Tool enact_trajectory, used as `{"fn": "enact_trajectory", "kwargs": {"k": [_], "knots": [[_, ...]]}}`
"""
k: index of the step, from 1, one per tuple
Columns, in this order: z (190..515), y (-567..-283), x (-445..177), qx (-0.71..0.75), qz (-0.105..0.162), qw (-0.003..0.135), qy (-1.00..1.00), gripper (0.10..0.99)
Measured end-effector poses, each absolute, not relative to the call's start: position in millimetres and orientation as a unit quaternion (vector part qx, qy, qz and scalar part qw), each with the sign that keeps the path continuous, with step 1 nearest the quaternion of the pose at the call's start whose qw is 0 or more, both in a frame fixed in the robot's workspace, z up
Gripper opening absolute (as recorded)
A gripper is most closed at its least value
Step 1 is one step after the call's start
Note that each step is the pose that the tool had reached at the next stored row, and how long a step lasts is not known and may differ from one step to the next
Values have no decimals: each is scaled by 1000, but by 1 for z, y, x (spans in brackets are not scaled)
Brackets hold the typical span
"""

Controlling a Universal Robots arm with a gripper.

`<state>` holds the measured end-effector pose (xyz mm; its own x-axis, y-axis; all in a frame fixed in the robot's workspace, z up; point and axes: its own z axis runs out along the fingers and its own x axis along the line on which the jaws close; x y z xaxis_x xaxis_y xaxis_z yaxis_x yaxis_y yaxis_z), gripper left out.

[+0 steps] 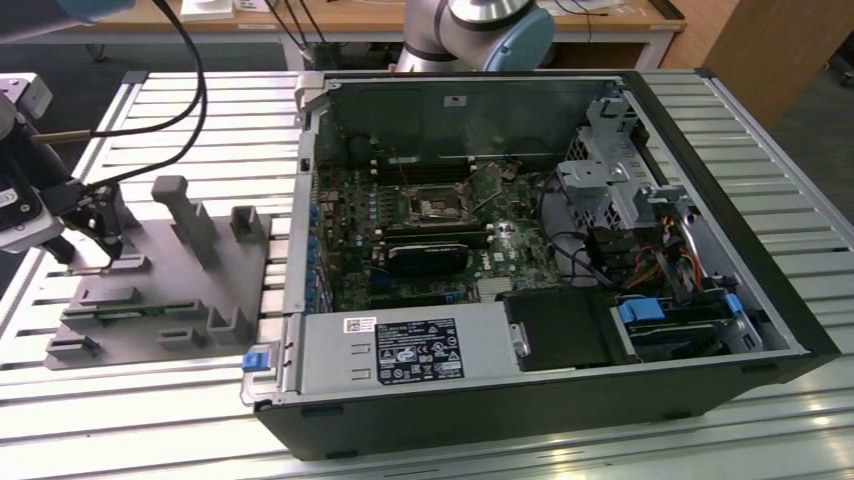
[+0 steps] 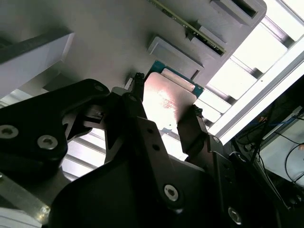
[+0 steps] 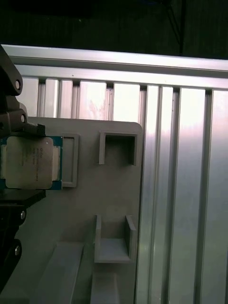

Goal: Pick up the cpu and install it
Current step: 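Pick up the cpu and move it towards the insertion slot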

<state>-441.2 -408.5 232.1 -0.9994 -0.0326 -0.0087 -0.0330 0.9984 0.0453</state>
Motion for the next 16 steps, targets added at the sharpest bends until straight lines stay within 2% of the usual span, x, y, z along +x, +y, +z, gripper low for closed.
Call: {"fn": "enact_trajectory", "kwargs": {"k": [16], "knots": [[237,-409,-441,-16,23,4,1000,533]]}}
